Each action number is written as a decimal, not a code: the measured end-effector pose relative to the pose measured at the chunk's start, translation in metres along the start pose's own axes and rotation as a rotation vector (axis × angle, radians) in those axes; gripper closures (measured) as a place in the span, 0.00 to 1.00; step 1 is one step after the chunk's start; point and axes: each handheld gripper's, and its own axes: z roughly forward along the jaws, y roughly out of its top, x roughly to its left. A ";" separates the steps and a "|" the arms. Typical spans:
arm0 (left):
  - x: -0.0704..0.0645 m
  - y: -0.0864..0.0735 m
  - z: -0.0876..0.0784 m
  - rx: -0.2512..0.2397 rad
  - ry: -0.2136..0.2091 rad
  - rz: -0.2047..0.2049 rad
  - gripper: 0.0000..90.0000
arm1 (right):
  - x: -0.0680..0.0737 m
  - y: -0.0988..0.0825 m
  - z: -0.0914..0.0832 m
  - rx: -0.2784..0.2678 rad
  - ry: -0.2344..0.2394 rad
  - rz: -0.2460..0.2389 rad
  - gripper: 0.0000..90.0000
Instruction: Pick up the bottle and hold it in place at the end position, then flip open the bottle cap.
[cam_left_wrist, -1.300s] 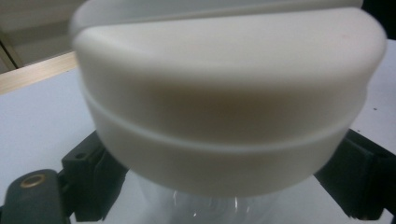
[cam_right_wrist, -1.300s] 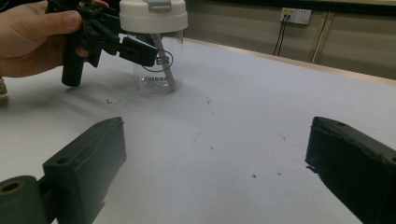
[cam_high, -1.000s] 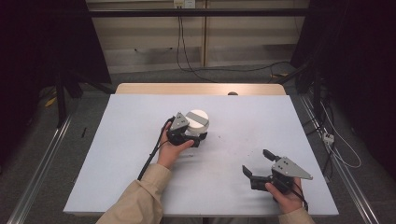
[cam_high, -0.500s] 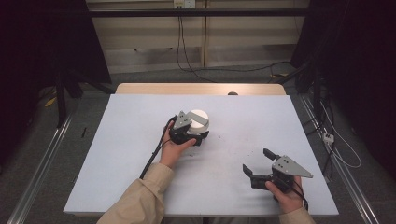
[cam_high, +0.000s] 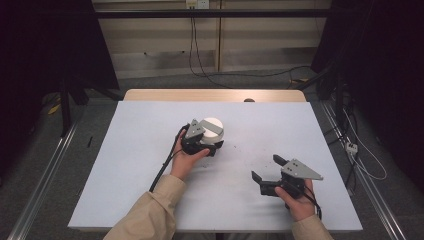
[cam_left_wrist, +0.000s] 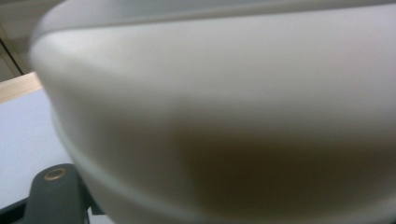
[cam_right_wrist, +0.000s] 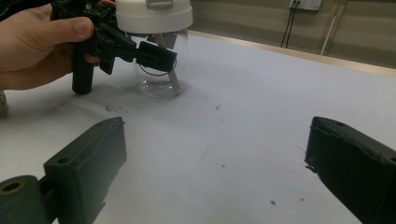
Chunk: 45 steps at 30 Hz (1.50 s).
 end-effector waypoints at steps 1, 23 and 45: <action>0.000 0.000 0.000 0.001 -0.001 0.003 0.21 | 0.001 0.001 0.002 0.004 0.004 0.001 0.05; 0.002 0.000 -0.001 0.003 -0.014 0.010 0.21 | 0.007 0.026 0.046 0.026 0.032 0.016 0.09; 0.001 0.000 -0.002 0.007 -0.019 0.012 0.21 | 0.007 0.048 0.073 0.039 0.037 0.040 0.23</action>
